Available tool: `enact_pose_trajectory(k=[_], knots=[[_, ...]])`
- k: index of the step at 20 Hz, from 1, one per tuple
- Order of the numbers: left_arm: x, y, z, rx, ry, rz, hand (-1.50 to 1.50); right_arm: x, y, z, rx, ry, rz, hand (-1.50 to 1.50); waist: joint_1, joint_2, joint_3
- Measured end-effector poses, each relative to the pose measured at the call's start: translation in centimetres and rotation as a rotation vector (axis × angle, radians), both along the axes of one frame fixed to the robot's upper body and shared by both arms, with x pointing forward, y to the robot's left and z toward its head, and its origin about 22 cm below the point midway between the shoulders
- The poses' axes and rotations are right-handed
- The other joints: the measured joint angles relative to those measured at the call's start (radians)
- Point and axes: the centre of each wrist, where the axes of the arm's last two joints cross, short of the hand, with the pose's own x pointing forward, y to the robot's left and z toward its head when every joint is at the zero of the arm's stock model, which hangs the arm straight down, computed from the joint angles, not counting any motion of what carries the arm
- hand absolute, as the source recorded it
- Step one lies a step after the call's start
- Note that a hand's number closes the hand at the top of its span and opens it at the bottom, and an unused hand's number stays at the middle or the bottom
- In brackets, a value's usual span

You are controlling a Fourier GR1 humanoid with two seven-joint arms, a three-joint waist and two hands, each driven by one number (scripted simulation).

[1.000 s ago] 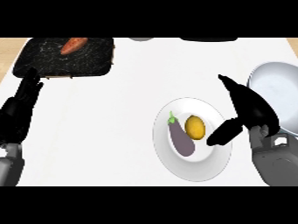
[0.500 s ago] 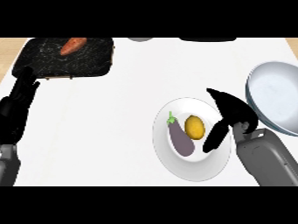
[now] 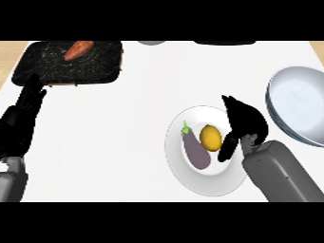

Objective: Pick the lemon from the plate and place it in the bowl

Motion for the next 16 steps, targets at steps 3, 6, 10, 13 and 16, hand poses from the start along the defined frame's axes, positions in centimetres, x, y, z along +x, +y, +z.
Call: enact_pose_trajectory(k=[3,6,10,13,16], knots=[[-0.2,0.5,0.1,-0.004,0.001,0.005,0.00,-0.3,0.4,-0.8,0.017,0.023,-0.004,-1.50,-0.001,0.000,0.000],[-0.1,0.4,-0.3,-0.001,0.002,0.003,0.00,-0.5,0.7,-2.3,0.016,0.048,-0.015,-1.50,-0.001,0.000,0.000],[-0.1,0.7,-0.2,0.001,0.001,0.006,0.00,-0.6,1.7,-3.9,0.007,0.077,-0.023,-1.50,-0.001,0.000,0.000],[-0.8,0.9,-0.1,-0.003,0.003,0.001,0.00,-0.8,1.7,-4.1,0.005,0.077,-0.033,-1.50,-0.001,0.000,0.000],[-0.7,1.0,-0.4,-0.003,0.000,0.002,0.00,-0.3,1.6,-5.3,0.005,0.071,-0.042,-1.50,-0.001,0.000,0.000]])
